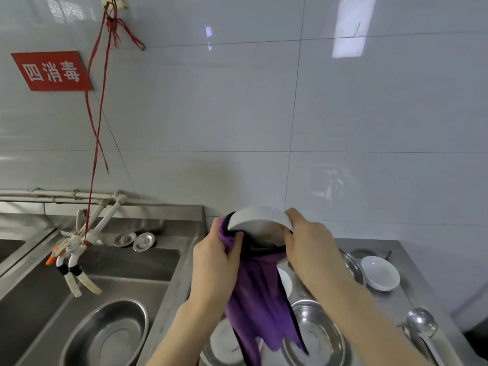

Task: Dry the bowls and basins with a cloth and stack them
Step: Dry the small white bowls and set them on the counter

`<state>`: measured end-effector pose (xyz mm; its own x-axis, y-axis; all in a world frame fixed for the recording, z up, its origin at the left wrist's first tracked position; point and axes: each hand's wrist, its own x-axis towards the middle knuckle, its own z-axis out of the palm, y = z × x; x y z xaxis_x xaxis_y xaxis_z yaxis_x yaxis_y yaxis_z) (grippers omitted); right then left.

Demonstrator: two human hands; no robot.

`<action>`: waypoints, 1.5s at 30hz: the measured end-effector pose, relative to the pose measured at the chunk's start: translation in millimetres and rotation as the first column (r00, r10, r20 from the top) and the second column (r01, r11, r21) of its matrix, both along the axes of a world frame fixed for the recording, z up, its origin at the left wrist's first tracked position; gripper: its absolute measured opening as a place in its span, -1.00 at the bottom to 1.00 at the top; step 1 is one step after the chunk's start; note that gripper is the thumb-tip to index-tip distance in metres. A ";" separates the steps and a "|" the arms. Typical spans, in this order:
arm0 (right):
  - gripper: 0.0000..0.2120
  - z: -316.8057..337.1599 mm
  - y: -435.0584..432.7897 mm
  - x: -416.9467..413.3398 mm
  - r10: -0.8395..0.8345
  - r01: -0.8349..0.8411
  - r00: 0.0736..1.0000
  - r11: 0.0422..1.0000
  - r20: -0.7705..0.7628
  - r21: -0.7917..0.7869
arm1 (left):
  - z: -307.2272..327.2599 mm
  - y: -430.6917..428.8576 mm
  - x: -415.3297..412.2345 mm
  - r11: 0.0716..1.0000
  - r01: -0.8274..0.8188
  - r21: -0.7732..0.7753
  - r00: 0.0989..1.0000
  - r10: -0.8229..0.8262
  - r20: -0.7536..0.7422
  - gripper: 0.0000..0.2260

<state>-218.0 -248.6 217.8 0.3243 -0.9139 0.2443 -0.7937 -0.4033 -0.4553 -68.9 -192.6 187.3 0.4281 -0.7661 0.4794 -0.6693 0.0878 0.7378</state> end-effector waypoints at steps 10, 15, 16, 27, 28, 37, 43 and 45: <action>-0.65 13.8 3.7 -2.8 0.064 -0.087 0.985 0.986 -0.158 -0.139 | 11.5 -13.8 2.3 0.992 0.097 0.081 0.952 -0.116 0.282 -0.72; -0.68 -11.2 2.7 -19.7 0.107 -0.307 0.766 0.927 0.634 0.215 | 11.6 1.0 3.9 1.000 0.013 -0.003 0.973 -0.014 -0.230 -0.67; -0.73 -14.4 3.1 -21.3 0.103 -0.332 0.739 0.915 0.666 0.228 | 10.2 2.0 2.8 1.000 0.004 -0.009 0.961 -0.007 -0.277 -0.70; -0.73 -20.5 4.6 -4.4 -0.018 0.015 0.951 1.000 0.309 0.013 | 8.9 -3.6 1.9 0.996 0.084 0.018 0.994 -0.082 -0.076 -0.73; -0.73 -14.4 4.1 -5.9 0.002 0.001 0.974 1.000 0.228 -0.013 | 9.8 -4.1 3.7 0.995 0.100 0.026 0.995 -0.099 -0.031 -0.73; -0.56 8.7 -0.5 -3.7 0.048 -0.082 0.986 0.974 -0.161 -0.212 | 17.1 -10.6 -3.6 0.994 0.103 0.046 0.957 -0.112 0.269 -0.71; -0.81 -23.9 -1.2 0.0 -0.044 -0.040 0.926 0.976 0.375 0.212 | 22.7 2.2 -9.4 1.000 0.003 -0.026 0.969 -0.010 -0.249 -0.68; -0.87 -24.4 -0.2 2.4 -0.040 -0.040 0.931 0.977 0.362 0.211 | 18.2 1.5 -7.0 1.000 0.011 -0.007 0.968 -0.013 -0.251 -0.69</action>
